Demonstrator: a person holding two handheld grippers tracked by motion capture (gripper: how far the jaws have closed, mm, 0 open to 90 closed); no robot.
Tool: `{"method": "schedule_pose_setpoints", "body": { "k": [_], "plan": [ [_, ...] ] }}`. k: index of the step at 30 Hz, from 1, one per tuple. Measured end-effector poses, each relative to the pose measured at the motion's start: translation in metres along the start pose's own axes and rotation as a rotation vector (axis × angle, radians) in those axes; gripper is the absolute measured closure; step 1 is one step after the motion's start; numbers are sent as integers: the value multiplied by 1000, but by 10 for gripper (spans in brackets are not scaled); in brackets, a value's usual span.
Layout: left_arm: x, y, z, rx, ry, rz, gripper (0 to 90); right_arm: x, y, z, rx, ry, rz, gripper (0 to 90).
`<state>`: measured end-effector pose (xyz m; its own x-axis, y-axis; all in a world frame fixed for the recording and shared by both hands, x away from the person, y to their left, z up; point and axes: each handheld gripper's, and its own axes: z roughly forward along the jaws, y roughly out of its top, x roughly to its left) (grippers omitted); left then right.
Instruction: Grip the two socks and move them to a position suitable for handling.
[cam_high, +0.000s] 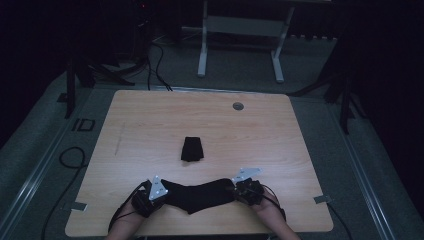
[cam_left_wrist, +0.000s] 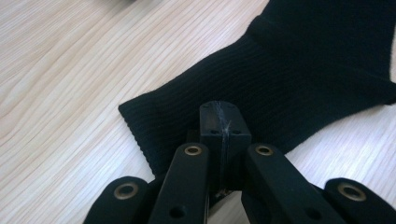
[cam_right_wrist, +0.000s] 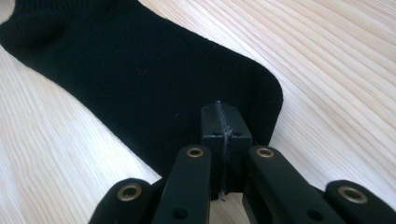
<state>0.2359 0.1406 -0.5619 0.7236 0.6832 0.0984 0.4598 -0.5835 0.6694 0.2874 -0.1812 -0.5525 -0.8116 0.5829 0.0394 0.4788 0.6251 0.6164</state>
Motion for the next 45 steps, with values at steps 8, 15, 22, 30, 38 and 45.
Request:
{"method": "schedule_pose_setpoints", "body": {
  "k": [8, 15, 22, 30, 38, 45],
  "plan": [
    [-12, 20, 19, -32, -49, 37, 900, -21, -25, -21, -7, -32, 65, 897],
    [-16, 29, 28, -49, -98, 26, 900, -28, -38, -33, -7, -52, 87, 897],
    [-21, 34, 32, -56, -118, 32, 900, -33, -49, -41, -14, -56, 117, 897],
    [-21, 36, 32, -57, -133, 29, 871, -34, -52, -46, -8, -55, 134, 897],
    [-12, 32, 2, -166, -131, -6, 642, -29, -1, -66, -131, -25, 67, 814],
    [-4, 13, -9, -230, -119, -47, 518, -36, 59, -44, -174, 2, 9, 751]
  ]
}}
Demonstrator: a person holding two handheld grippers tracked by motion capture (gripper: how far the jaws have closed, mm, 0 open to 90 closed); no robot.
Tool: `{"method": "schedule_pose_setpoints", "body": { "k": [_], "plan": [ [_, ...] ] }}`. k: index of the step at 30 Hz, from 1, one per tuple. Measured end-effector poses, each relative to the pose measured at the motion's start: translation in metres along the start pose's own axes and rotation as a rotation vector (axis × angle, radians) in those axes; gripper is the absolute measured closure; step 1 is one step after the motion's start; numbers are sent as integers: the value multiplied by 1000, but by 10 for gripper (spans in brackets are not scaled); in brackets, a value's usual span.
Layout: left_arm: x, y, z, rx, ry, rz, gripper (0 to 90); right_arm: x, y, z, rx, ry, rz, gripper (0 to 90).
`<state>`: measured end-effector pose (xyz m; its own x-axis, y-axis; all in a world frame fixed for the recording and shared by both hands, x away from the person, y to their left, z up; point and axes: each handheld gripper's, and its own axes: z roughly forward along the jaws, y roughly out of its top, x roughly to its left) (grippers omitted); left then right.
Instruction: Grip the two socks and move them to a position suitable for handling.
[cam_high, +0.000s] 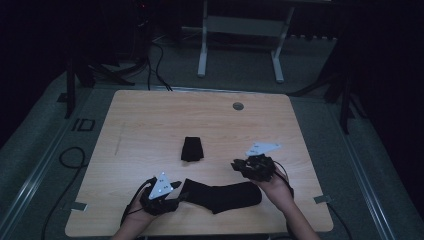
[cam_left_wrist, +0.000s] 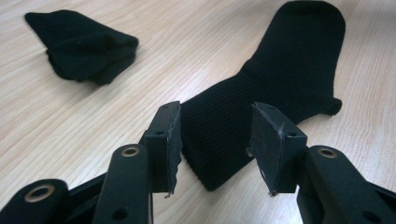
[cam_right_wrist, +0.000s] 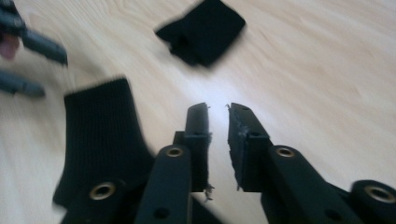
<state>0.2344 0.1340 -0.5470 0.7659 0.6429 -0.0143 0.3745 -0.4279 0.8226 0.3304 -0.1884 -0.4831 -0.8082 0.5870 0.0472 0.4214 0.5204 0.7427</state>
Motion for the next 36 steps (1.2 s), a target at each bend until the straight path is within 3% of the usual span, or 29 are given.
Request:
{"method": "schedule_pose_setpoints", "body": {
  "k": [2, 3, 4, 6, 7, 10, 11, 12, 13, 17, 20, 22, 23, 24, 25, 26, 31, 32, 34, 36],
  "plan": [
    [3, -3, -1, -8, 9, -16, 511, 0, 17, 17, -4, 18, -2, 708],
    [3, -3, -1, -8, 9, -16, 510, 0, 17, 17, -4, 18, -2, 708],
    [6, -6, -2, -7, 14, -37, 496, 1, 31, 34, 8, 34, -6, 634],
    [8, -7, -2, -9, 19, -42, 497, 2, 36, 41, 12, 41, -10, 625],
    [10, -9, -2, -3, 18, -58, 497, 4, 49, 63, 34, 56, -6, 573],
    [11, -11, -1, 4, 34, -57, 497, 7, 63, 88, 46, 51, -20, 530],
    [11, -11, -1, 4, 34, -57, 497, 7, 63, 88, 46, 51, -20, 530],
    [11, -11, -1, 1, 37, -64, 497, 8, 73, 107, 62, 43, -4, 483],
    [11, -11, -2, -3, 39, -63, 497, 7, 75, 113, 68, 32, -3, 472],
    [15, -11, -5, -18, 49, -82, 497, 4, 82, 140, 95, 9, 35, 445],
    [20, -11, -6, -26, 57, -103, 497, 3, 80, 156, 139, -16, 34, 461],
    [23, -11, -6, -33, 53, -119, 497, 4, 77, 165, 175, -22, 20, 591],
    [23, -10, -6, -34, 59, -120, 497, 6, 76, 168, 189, -34, 7, 670],
    [23, -10, -6, -34, 59, -120, 497, 6, 76, 168, 189, -34, 7, 670],
    [24, -10, -5, -38, 58, -126, 497, 7, 75, 169, 189, -36, 2, 734],
    [25, -9, -5, -40, 61, -128, 497, 9, 76, 167, 187, -40, -8, 854],
    [25, -7, -2, -37, 74, -130, 498, 12, 79, 154, 150, -23, -12, 883],
    [27, -5, 0, -35, 77, -131, 497, 13, 82, 140, 104, -3, 0, 888],
    [28, -3, 1, -37, 82, -135, 497, 13, 83, 132, 81, 16, 9, 888],
    [29, -2, 1, -48, 93, -140, 497, 14, 84, 124, 61, -8, -11, 891]
  ]
}}
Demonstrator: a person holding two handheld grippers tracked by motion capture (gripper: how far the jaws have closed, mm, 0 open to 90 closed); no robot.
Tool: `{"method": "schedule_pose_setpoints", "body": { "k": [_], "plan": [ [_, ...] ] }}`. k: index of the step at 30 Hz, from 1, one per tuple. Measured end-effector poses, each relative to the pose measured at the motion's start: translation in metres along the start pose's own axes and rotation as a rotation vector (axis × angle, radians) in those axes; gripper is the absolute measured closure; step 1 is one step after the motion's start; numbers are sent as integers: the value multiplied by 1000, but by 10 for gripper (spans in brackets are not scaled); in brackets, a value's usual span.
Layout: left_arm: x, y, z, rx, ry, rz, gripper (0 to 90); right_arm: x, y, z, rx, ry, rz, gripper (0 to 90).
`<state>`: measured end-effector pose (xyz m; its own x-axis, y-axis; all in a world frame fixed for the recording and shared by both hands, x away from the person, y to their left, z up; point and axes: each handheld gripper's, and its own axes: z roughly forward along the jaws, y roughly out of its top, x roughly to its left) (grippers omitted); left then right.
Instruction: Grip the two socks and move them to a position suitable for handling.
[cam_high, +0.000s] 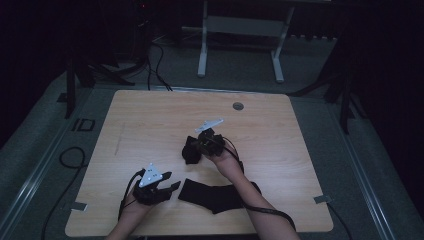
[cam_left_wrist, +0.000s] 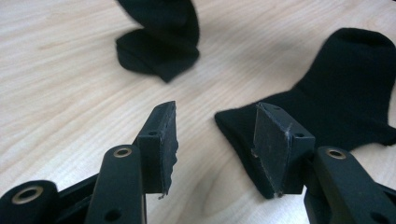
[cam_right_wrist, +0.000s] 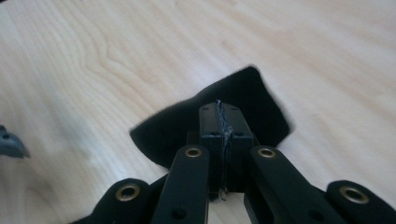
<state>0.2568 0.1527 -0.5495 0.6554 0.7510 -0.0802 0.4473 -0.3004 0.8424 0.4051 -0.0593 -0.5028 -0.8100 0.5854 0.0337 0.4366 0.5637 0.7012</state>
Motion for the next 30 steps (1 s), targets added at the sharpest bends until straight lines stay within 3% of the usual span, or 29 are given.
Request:
{"method": "schedule_pose_setpoints", "body": {
  "k": [4, 7, 9, 13, 14, 15, 17, 22, 26, 28, 30],
  "plan": [
    [3, 1, 1, 5, 6, -5, 497, 1, 1, -13, -34, 24, 6, 893],
    [6, 4, 6, 11, 20, -4, 496, -1, 1, -18, -56, 66, 37, 892],
    [9, 8, 13, 24, 33, 4, 495, -3, -1, -18, -58, 96, 61, 892],
    [12, 15, 25, 30, 40, 15, 450, -3, -5, -16, -46, 102, 72, 891],
    [15, 22, 33, 25, 9, 8, 429, -5, -9, -15, -47, 116, 88, 891],
    [15, 24, 38, 34, 4, 16, 427, -5, -10, -15, -49, 125, 92, 891],
    [14, 28, 49, 54, 13, 17, 392, -5, -12, -15, -52, 140, 102, 891],
    [13, 38, 71, 65, 19, 19, 403, -6, -13, -18, -68, 152, 116, 891],
    [11, 45, 77, 47, 18, 23, 500, -8, -13, -22, -74, 155, 116, 891],
    [7, 51, 79, 31, 16, 41, 674, -10, -14, -24, -78, 159, 122, 891],
    [5, 54, 79, 45, 46, 67, 868, -13, -16, -26, -78, 146, 121, 891]
  ]
}}
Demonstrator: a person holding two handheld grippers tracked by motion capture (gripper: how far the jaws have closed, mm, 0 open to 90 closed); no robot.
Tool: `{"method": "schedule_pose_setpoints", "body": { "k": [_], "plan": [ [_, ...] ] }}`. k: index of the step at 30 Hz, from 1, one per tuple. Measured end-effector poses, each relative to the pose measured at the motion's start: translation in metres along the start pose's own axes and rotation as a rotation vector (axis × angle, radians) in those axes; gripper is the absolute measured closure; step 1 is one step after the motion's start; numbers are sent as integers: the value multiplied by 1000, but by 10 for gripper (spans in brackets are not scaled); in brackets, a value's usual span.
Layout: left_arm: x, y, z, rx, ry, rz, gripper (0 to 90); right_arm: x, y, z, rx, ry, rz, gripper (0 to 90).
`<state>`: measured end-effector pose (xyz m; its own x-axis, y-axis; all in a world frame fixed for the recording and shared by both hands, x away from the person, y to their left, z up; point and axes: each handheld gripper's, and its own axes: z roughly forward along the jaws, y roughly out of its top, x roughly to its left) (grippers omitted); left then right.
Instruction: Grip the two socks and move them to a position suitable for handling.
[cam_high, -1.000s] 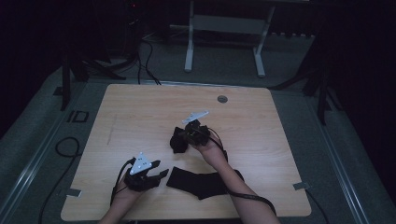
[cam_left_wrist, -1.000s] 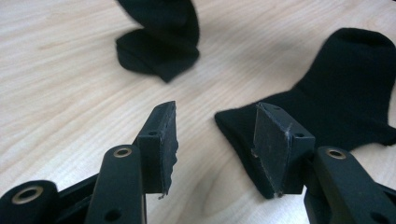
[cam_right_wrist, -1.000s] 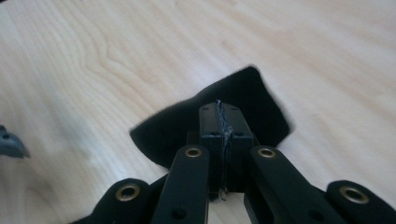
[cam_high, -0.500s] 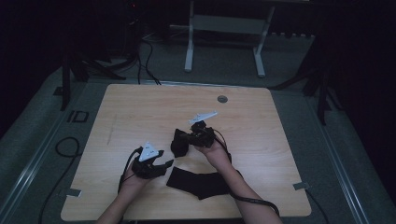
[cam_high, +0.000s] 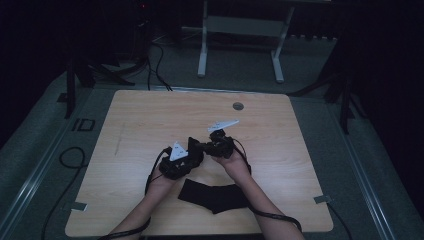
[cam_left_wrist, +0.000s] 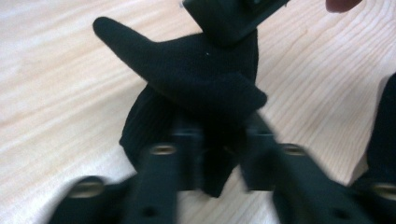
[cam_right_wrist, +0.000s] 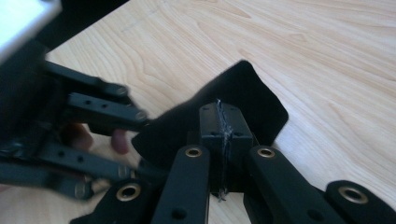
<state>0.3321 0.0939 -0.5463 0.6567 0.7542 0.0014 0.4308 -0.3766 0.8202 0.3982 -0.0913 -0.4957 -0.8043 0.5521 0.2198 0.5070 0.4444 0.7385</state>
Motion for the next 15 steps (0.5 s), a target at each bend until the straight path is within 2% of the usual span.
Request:
{"method": "schedule_pose_setpoints", "body": {
  "k": [2, 4, 7, 8, 9, 10, 12, 14, 15],
  "plan": [
    [-1, 1, 0, 2, 11, 0, 878, -1, 0, -1, 1, -3, -1, 891],
    [-1, 5, -5, 3, 41, 15, 881, -6, -1, -9, -9, -17, 9, 891],
    [0, 8, -8, -3, 33, 20, 884, -10, -1, -19, -28, -28, 15, 891],
    [0, 16, -16, -17, 66, 44, 884, -13, 1, -27, -47, -36, 16, 891],
    [0, 20, -19, -37, 54, 27, 883, -13, 3, -32, -57, -37, 18, 891],
    [-1, 23, -22, -54, 75, 35, 883, -12, 5, -37, -71, -40, 14, 891],
    [-6, 32, -27, -68, 107, 88, 882, -8, 10, -48, -94, -55, -4, 891],
    [-11, 37, -33, -85, 168, 140, 881, -3, 16, -58, -104, -58, -30, 890],
    [-13, 37, -36, -84, 161, 155, 880, 0, 18, -62, -113, -60, -42, 890]
  ]
}}
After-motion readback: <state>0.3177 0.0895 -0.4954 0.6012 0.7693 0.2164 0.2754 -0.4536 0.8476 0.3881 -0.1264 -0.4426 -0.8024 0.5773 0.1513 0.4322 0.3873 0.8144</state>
